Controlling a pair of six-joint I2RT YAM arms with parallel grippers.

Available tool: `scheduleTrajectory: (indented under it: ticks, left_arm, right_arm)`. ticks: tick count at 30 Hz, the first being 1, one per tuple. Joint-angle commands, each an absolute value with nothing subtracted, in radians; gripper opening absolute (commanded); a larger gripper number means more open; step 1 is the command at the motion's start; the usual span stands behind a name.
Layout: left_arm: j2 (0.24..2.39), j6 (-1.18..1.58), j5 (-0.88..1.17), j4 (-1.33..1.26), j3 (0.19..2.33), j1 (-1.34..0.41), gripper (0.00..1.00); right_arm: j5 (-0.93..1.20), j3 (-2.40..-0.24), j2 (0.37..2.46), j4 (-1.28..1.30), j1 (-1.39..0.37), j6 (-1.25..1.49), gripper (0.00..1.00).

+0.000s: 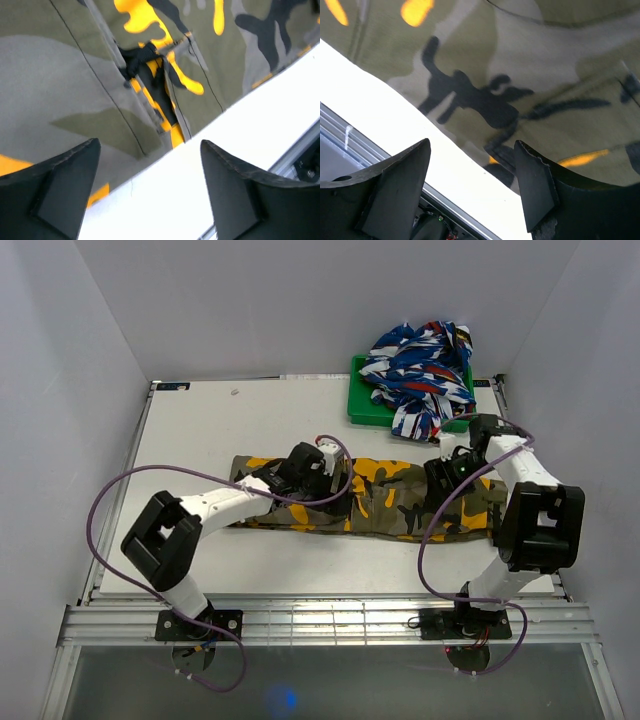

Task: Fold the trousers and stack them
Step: Fold the trousers

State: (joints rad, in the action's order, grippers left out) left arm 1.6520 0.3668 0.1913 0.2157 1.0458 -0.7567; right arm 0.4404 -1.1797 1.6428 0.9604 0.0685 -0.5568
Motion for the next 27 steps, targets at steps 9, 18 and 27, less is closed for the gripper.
scheduleTrajectory:
  ticks: [9,18,27]
  left_arm:
    - [1.330,0.077,0.643,0.511,1.043,-0.100,0.98]
    - [1.410,-0.054,0.781,0.626,1.038,0.382,0.94]
    - [1.448,-0.081,0.742,0.589,0.990,0.449,0.94]
  right_arm:
    - [0.647,-1.261,1.603,0.683,-0.195,-0.272,0.67]
    - [0.664,-1.319,1.804,0.385,-0.339,0.018,0.63]
    - [0.607,-1.373,1.960,0.258,-0.406,0.094,0.66]
